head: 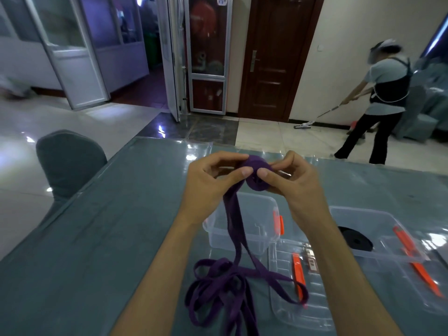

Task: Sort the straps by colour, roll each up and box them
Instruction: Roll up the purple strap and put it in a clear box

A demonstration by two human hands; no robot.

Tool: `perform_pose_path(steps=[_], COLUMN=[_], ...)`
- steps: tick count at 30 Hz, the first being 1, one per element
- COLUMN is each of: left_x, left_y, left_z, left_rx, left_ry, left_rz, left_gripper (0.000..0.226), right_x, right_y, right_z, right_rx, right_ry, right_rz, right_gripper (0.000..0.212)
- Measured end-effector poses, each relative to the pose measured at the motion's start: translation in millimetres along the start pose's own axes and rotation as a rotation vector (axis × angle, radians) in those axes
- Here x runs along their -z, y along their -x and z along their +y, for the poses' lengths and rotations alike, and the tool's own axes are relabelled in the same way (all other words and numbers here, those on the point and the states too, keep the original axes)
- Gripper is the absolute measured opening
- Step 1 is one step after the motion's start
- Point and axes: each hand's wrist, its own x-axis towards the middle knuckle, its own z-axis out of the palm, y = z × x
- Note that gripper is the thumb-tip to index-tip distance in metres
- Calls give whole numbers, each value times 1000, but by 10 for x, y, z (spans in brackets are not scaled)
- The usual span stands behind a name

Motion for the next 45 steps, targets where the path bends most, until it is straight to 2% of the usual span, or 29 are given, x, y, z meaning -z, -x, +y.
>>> perform_pose_path(steps=[4, 6, 10, 13, 21, 25, 29, 33, 35, 38, 42, 45], left_x=[-57, -16, 170, 219, 130, 2, -127, -108, -139, -267, -320, -333], left_y=[-63, -110, -186, -239, -295, -276, -221, -144, -79, 22, 75, 133], left_z=[-54, -81, -167, -224, -306, -316, -339, -390, -414, -436, -421, -402], left_rx=[-40, -13, 58, 58, -44, 10, 87, 110, 122, 115, 42, 24], left_ry=[-158, -135, -90, -154, -349, -191, 47, 52, 87, 121, 66, 33], left_rz=[53, -27, -290, -361, -295, -252, -73, -117, -119, -21, 60, 79], left_gripper=[22, 24, 43, 49, 47, 46, 35, 31, 29, 31, 29, 25], right_x=[41, 44, 126, 193, 265, 207, 199, 316, 357, 296, 224, 299], right_y=[-86, -104, -162, -216, -273, -280, -282, -294, -292, -237, -145, -134], right_z=[-28, 3, 75, 96, 194, 259, 350, 352, 346, 375, 377, 338], right_rx=[86, 102, 85, 82, 86, 122, 187, 129, 161, 203, 84, 20], right_ry=[85, 62, 40, 59, 59, 26, 161, 261, 303, 206, -8, 18], right_rz=[-20, 4, 24, 5, 18, 72, 55, -56, -91, -67, -29, -35], right_gripper=[28, 22, 20, 20, 20, 18, 18, 24, 24, 27, 25, 25])
